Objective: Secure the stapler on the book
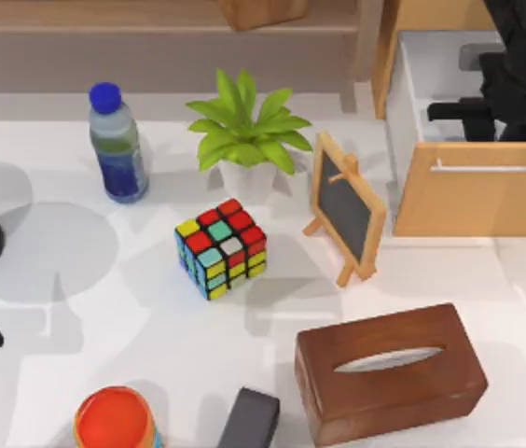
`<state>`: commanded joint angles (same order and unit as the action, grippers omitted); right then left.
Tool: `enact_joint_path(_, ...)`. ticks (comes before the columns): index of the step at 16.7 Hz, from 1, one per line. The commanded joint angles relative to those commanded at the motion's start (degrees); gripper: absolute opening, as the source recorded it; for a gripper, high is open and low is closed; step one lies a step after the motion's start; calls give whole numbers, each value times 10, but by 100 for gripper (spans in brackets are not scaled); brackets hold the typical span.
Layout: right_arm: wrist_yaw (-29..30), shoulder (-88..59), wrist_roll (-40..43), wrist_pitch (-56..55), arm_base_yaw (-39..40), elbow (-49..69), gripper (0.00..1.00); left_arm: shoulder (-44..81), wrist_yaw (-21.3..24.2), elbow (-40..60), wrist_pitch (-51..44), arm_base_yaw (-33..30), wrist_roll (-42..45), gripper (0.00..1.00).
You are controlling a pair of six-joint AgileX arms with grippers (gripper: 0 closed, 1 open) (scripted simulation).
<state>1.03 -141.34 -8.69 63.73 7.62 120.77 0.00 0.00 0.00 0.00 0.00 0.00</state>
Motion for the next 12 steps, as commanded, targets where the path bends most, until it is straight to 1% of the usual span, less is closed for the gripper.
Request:
enact_joint_path(8,0,6,2,1,0,0,0,0,0,0,0,0,0,100)
enact_joint_path(12,-2,47,37,5,2,-23,0,0,0,0,0,0,0,100)
